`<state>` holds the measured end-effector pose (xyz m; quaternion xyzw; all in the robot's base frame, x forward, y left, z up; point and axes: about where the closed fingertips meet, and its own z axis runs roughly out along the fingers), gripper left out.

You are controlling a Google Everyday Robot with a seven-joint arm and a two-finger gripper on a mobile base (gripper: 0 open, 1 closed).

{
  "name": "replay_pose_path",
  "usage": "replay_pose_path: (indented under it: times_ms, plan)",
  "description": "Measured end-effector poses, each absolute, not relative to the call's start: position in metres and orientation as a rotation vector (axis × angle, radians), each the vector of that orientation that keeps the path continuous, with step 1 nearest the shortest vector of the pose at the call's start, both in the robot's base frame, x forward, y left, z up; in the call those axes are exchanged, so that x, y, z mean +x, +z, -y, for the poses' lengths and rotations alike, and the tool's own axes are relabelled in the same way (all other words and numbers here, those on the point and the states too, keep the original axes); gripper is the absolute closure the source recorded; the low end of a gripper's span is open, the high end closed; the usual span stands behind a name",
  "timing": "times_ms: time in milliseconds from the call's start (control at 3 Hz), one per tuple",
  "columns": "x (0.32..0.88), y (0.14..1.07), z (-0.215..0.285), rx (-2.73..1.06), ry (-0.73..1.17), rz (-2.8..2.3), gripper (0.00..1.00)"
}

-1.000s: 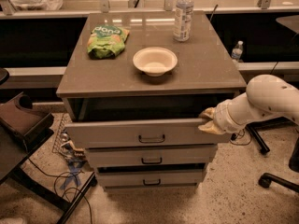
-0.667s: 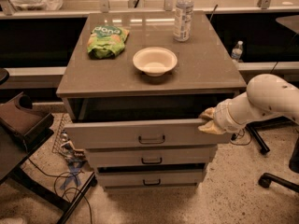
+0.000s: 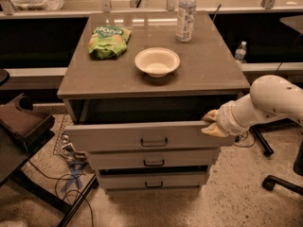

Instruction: Open top drawer

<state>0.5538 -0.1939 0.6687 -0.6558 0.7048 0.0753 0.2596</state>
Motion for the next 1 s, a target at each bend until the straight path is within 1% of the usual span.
replay_pose_path:
  times_ms: [667, 1000]
  plan:
    - [0.547, 0.671, 0.194, -1.782, 0.204, -1.914, 1.0]
    - [0.52, 0.676, 0.195, -1.807, 0.205, -1.926, 1.0]
